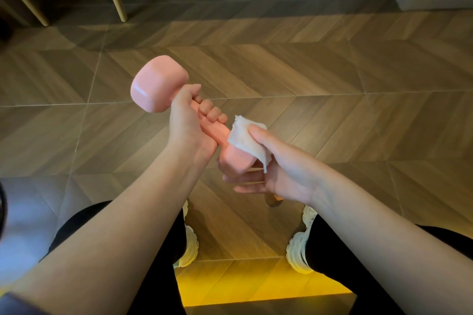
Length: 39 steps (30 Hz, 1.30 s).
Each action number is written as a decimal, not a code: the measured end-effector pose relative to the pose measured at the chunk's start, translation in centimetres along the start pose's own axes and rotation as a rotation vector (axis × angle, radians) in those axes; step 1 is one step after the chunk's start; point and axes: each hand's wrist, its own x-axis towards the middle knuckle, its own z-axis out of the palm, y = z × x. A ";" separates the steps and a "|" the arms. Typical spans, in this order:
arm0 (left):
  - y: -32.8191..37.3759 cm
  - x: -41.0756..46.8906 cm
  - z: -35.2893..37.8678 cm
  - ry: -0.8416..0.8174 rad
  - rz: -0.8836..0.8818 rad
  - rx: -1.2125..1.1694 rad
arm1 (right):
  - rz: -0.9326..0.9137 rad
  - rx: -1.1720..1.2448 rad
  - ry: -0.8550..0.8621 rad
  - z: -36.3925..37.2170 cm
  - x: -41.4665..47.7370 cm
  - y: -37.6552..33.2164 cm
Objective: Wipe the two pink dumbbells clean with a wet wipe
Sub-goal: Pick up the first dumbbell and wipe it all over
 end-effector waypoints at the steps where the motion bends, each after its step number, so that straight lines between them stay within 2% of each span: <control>1: -0.1 -0.1 0.1 -0.005 -0.002 0.009 | -0.002 -0.002 0.015 0.1 0.0 0.1; 6: -0.6 -0.1 0.1 0.009 -0.015 0.051 | -0.059 -0.073 0.136 1.0 -0.1 0.5; 10: -0.6 0.0 0.0 0.030 -0.025 0.035 | -0.139 -0.183 0.170 1.2 -0.5 0.7; 18: -0.6 -0.2 0.3 -0.001 -0.029 0.014 | -0.143 -0.165 0.212 0.8 -0.5 0.5; 25: -0.3 -0.2 0.2 -0.030 -0.027 -0.001 | -0.064 -0.002 0.143 0.3 -0.3 -0.1; 32: 0.4 0.0 0.2 0.008 -0.031 -0.051 | -0.055 0.038 -0.028 -0.5 -0.7 -0.7; 39: -0.7 -0.5 0.4 -0.007 -0.052 0.054 | -0.117 -0.129 0.209 0.9 0.1 0.8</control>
